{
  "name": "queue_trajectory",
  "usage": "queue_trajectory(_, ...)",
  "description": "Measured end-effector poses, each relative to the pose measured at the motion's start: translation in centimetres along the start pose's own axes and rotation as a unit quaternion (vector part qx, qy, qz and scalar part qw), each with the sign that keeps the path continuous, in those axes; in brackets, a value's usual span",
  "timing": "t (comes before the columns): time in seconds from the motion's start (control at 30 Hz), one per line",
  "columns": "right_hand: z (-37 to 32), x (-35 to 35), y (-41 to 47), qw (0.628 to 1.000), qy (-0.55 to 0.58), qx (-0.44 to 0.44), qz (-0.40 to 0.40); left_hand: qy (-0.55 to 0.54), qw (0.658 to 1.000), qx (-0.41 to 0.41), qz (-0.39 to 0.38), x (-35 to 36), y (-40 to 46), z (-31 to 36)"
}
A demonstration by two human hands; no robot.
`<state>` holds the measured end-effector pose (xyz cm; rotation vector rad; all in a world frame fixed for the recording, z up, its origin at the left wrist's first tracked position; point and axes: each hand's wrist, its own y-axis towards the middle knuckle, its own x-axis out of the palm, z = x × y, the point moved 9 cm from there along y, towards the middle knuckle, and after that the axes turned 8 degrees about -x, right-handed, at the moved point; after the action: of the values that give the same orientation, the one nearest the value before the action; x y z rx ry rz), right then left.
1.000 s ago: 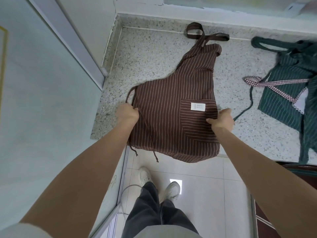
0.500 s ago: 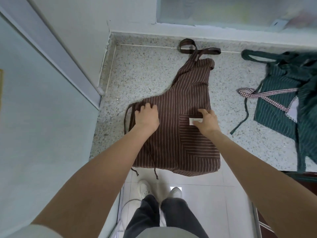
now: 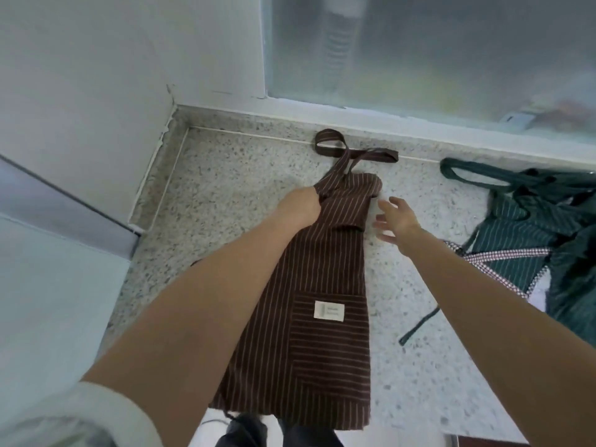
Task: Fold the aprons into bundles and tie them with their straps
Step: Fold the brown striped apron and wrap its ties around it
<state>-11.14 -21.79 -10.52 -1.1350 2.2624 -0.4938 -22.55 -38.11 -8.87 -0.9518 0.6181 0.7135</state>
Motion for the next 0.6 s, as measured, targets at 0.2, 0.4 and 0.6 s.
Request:
queue_trajectory(0.2,-1.9,1.4,4.8,0.998,0.009,-0.044,-0.032,-0.248,0.958,-0.113,-0.087,1.8,3.2,-0.5)
queue_trajectory(0.4,-8.5,-0.1,4.4,0.963,-0.063,-0.259,0.032,-0.382,0.917,-0.113,-0.023,0.5,4.1,-1.6)
queue_trajectory(0.6,-6.0,2.6,5.9,0.986,0.039,-0.151,-0.066,-0.294,0.947,-0.124,0.015,0.0,5.2,-2.5)
